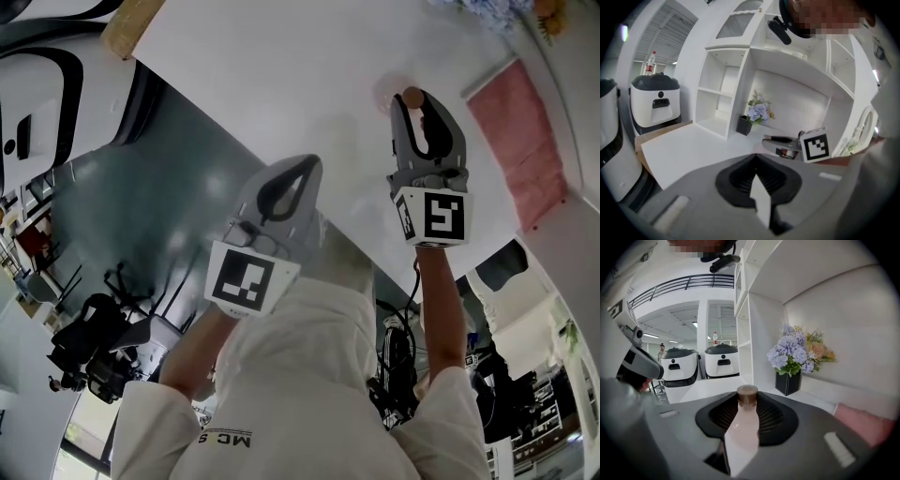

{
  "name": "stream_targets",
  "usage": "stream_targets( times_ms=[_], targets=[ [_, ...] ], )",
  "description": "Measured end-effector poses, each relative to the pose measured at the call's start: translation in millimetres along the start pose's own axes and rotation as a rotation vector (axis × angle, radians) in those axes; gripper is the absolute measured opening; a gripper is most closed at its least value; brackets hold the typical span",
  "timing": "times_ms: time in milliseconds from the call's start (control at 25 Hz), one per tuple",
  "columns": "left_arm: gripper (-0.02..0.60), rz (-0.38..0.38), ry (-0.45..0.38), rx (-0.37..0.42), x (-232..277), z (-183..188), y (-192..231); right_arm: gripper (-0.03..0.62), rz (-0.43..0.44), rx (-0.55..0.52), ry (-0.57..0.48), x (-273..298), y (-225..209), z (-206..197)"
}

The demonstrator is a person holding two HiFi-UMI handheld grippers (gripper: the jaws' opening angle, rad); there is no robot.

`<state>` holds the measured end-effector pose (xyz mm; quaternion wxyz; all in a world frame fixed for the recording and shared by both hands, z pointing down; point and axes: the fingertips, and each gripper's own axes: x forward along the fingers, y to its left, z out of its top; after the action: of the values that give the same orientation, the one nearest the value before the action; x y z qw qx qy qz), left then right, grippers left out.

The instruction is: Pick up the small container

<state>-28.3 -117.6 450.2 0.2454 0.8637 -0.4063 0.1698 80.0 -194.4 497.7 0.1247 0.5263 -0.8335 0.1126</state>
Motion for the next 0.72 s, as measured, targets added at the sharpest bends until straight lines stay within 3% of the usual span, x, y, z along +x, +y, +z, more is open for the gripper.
stream_targets(
  times_ms=[720],
  targets=[
    [0.0, -0.043, -0.055, 0.046, -41, 43, -50, 0.121, 0.013, 0.008, -0.03, -93, 11, 74]
  ],
)
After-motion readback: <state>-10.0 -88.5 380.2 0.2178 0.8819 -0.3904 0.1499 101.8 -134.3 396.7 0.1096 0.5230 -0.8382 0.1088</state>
